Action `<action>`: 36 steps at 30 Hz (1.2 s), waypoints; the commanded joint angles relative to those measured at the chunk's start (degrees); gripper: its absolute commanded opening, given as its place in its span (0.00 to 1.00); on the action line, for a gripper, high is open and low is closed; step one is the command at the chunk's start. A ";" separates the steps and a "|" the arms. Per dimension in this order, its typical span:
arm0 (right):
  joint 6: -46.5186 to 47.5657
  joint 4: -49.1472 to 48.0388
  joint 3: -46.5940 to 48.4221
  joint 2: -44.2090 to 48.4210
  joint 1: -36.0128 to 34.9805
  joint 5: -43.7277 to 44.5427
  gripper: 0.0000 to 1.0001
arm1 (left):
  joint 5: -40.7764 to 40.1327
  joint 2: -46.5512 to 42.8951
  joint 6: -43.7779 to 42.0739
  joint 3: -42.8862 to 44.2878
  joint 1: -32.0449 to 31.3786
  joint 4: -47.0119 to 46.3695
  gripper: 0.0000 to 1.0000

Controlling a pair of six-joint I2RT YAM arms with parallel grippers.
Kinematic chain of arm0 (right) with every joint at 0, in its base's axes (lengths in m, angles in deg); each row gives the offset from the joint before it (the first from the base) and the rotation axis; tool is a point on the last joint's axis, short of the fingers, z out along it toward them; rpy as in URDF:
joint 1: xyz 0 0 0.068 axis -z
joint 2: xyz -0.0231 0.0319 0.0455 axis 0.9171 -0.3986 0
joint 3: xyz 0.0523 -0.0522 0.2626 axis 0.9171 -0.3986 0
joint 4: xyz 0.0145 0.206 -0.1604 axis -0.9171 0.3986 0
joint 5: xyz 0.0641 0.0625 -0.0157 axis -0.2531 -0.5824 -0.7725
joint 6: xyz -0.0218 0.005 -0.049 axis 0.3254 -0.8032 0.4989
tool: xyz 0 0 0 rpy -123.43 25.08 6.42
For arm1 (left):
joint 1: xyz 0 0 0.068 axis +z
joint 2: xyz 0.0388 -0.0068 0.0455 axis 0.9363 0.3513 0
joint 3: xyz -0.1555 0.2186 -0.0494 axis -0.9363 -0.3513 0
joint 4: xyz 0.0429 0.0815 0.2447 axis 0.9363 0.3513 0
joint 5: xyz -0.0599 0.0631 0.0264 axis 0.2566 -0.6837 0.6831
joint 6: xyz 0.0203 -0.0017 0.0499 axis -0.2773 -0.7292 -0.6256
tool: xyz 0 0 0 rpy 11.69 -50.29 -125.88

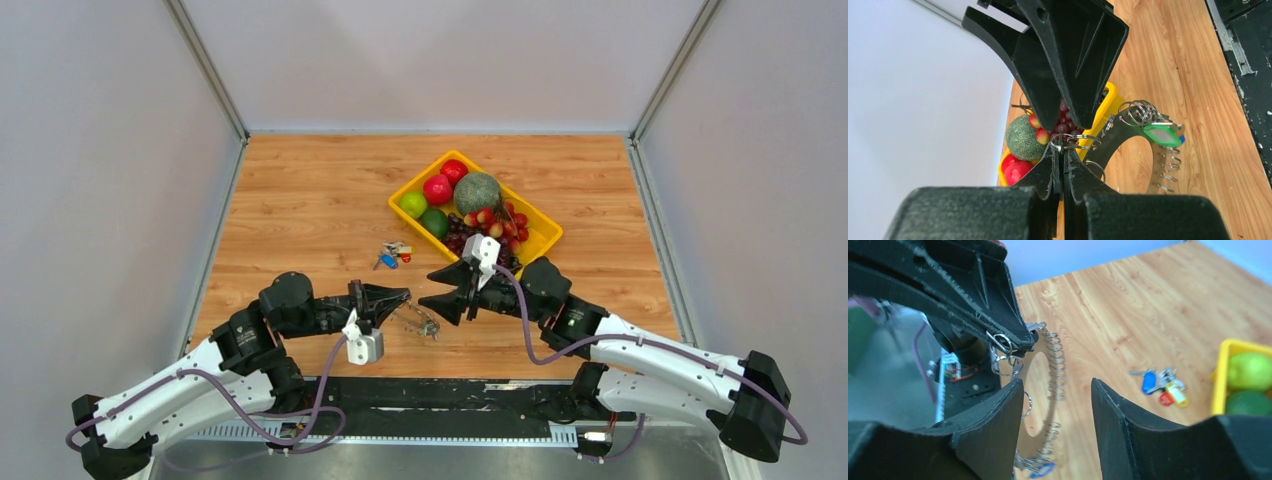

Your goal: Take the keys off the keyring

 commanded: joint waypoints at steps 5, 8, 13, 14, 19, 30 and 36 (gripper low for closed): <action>21.62 -8.07 -3.01 3.30 -0.24 -5.69 0.51 | 3.18 -0.81 -0.93 0.45 -0.16 -3.65 0.00; 22.98 -11.25 -3.83 3.64 -0.26 -7.28 0.47 | 3.32 -0.81 -0.91 0.45 -0.21 -3.66 0.00; 23.14 -11.68 -2.58 2.20 -0.29 -11.58 0.39 | 3.31 -0.79 -1.03 0.36 -0.18 -3.67 0.00; 22.85 -11.76 -2.35 1.85 -0.22 -12.28 0.39 | 3.28 -0.76 -1.01 0.38 -0.22 -3.66 0.00; 20.60 -13.14 -1.85 0.39 -0.53 -13.98 0.38 | 3.17 -0.72 -1.20 0.33 -0.16 -3.65 0.00; 17.27 -18.17 -2.27 -2.22 -1.44 -12.77 0.34 | 2.83 -0.53 -1.84 0.21 -0.17 -3.41 0.00; 17.38 -19.14 -2.17 -3.36 -1.60 -11.96 0.34 | 3.38 -0.74 -13.82 1.23 -0.22 3.02 0.00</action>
